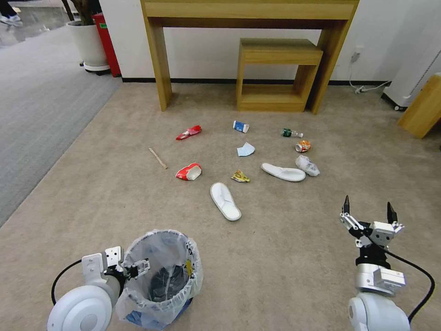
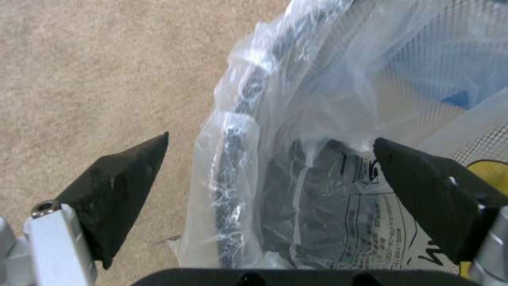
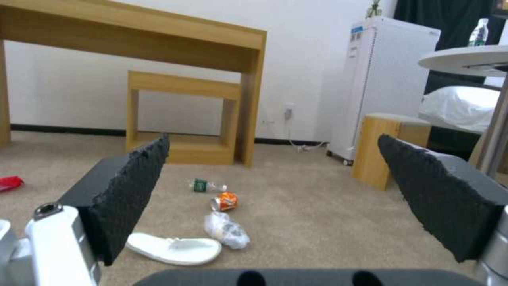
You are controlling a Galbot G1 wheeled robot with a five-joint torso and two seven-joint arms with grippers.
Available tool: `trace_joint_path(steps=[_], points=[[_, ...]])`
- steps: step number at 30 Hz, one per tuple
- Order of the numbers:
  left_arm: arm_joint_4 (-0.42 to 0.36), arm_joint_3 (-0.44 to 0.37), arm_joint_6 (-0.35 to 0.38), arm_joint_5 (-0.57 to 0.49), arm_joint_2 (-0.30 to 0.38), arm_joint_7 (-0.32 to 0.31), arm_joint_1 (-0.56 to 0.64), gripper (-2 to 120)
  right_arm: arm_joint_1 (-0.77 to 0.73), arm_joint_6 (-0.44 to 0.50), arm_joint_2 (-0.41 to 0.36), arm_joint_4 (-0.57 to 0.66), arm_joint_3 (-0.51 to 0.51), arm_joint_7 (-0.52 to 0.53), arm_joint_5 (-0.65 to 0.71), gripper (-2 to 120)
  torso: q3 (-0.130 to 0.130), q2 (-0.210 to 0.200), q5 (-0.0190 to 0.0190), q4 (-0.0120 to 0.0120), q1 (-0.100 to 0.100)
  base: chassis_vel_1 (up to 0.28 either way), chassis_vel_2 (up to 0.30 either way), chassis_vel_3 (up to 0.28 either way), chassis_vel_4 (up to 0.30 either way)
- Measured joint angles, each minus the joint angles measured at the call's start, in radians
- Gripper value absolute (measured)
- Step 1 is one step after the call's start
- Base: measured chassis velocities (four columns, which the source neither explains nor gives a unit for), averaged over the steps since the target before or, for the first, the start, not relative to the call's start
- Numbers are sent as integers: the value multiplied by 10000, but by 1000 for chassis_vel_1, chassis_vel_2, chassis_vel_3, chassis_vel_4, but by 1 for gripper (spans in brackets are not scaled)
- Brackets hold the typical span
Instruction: Pick up the trash bin and place the garbage on the floor into it.
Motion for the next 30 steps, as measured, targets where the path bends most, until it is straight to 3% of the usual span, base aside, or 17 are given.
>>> trace_joint_path(steps=[18, 25, 30], points=[[217, 93, -27, -115, -76, -44, -5, 97, -35, 24, 86, 23, 4, -7, -51, 100, 0, 1, 0, 0, 0, 0, 0, 0, 0], [191, 86, -24, -139, -101, -67, 44, 84, -36, 51, 105, 12, -3, -7, -60, 100, 0, 1, 0, 0, 0, 0, 0, 0, 0], [196, 90, -5, -136, -153, -70, 77, 65, -52, 88, 115, -12, -2, -7, -68, 100, 0, 1, 0, 0, 0, 0, 0, 0, 0]])
